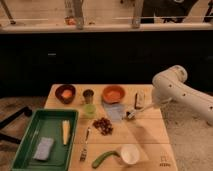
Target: Wipe red bowl with brush
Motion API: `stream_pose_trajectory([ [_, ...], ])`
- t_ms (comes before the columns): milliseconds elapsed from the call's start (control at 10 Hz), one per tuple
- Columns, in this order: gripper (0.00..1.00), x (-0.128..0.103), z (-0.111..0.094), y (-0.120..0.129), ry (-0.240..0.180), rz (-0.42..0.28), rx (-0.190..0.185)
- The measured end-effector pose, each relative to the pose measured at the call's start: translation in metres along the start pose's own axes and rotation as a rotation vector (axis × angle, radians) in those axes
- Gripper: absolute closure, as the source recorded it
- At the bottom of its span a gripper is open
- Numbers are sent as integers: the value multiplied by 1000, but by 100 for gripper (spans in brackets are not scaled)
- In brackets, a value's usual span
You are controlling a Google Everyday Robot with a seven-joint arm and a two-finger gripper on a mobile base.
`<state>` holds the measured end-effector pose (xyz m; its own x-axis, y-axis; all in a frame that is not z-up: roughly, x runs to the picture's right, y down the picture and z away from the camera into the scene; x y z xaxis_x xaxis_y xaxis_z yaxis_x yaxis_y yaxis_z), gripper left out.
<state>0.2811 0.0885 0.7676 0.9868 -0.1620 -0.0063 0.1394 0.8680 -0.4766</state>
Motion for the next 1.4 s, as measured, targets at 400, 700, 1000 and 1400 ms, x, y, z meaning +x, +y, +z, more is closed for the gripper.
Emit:
stream_pose_trajectory([
  [400, 100, -2, -7, 2, 3, 3, 5],
  [700, 100, -2, -7, 2, 2, 2, 4],
  [1000, 100, -3, -15, -7, 10, -7, 41],
  [1400, 100, -5, -37, -29, 17, -25, 101],
])
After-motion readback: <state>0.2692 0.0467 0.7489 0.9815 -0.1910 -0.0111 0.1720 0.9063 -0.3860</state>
